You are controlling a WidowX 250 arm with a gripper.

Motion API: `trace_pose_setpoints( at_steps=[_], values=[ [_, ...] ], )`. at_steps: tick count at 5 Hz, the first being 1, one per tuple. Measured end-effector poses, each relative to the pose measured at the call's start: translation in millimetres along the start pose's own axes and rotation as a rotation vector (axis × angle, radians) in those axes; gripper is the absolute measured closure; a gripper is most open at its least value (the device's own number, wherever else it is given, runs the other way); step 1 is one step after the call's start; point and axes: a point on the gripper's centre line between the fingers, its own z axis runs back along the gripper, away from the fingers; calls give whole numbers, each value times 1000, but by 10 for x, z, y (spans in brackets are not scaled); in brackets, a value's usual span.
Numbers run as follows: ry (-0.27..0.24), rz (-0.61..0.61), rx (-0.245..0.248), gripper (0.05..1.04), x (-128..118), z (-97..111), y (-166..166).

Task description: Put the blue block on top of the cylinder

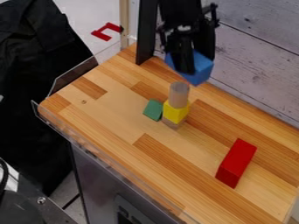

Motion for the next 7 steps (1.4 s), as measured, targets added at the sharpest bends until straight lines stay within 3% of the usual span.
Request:
trace_pose_setpoints(
  at_steps=[1, 7],
  values=[
    [24, 29, -10, 530, 24, -58, 31],
    [43, 52, 11, 530, 122, -177, 62]
  ],
)
